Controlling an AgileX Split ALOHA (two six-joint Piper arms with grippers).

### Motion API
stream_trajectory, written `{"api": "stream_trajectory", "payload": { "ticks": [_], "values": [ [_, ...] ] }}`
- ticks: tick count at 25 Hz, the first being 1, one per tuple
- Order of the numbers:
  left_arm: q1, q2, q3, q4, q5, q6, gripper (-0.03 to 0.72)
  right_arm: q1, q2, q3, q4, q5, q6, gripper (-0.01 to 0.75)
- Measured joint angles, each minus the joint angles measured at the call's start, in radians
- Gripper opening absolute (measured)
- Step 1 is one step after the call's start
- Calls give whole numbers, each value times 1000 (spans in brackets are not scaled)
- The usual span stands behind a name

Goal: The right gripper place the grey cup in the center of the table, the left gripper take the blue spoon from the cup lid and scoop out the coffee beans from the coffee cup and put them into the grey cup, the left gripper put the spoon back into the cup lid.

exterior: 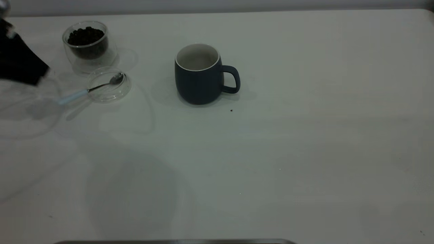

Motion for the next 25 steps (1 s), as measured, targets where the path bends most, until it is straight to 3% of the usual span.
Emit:
{"api": "stream_trajectory", "payload": {
  "ticks": [6,16,19,25],
  "values": [
    [-4,-94,0,-113,69,28,428,0,0,0,0,0,0,364],
    [-75,-389,2,-138,76,-39,418,0,0,0,0,0,0,364],
    [-109,-547,3,-68,59,-124,398,0,0,0,0,0,0,364],
    [-254,-880,3,268,66,-387,363,0,0,0,0,0,0,364]
  ]
}}
